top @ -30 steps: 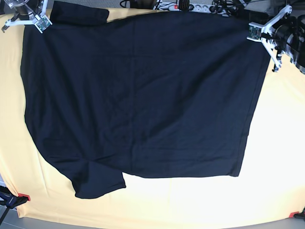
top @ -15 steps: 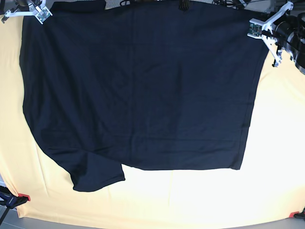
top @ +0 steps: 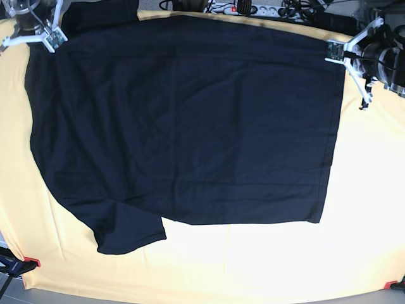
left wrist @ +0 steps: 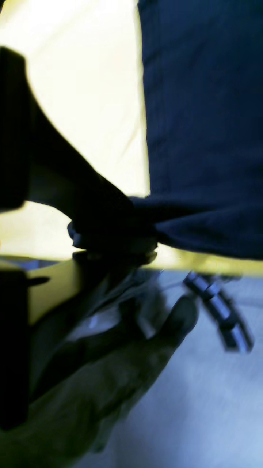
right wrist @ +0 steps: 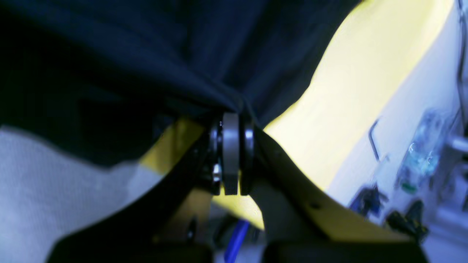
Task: Fold the T-shirt properly
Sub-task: 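Lift the grasped shirt edge with both grippers and pull it toward the robot, then lower the held edge with both grippers, folding the shirt over itself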
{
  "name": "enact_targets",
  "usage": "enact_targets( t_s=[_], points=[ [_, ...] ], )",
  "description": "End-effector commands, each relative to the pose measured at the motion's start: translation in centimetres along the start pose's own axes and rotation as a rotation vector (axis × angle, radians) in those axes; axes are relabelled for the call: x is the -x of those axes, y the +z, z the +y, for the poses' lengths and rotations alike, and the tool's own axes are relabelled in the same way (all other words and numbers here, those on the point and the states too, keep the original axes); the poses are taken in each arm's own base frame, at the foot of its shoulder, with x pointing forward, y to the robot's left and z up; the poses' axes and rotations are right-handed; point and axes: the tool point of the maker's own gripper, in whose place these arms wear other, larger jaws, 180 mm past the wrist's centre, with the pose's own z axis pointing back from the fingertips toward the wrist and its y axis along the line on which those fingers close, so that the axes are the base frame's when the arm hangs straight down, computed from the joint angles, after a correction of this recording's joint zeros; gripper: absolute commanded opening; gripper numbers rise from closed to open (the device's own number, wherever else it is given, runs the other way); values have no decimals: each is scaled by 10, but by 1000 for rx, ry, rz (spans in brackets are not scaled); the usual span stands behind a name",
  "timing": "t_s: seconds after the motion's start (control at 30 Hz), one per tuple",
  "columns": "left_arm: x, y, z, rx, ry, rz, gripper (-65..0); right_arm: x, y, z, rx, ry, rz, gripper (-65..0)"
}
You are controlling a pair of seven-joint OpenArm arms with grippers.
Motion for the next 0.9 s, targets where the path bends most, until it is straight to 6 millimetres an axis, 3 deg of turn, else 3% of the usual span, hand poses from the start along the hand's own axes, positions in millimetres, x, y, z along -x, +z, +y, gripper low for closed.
enact_targets(
  t_s=[0.0,0.23,0.47,0.63,0.87],
  points=[
    [1,3,7,-31,-13,2,-650,-13,1,-7,11,3,-46,-650],
    [10,-10,44,-208,14,0,-650,-59,-7,-43,105,-33,-205,-650],
    [19,2,96,-426,123,-18,-650,-57,-33,-55,71,-84,-207,-650],
    [26,13,126,-514,183,-52,-650,-62,-41,-63,63,-121,-229,-650],
    [27,7,139,-533,239,-129,-650,-82,-40,-65,27,-135,-303,-650]
  ],
)
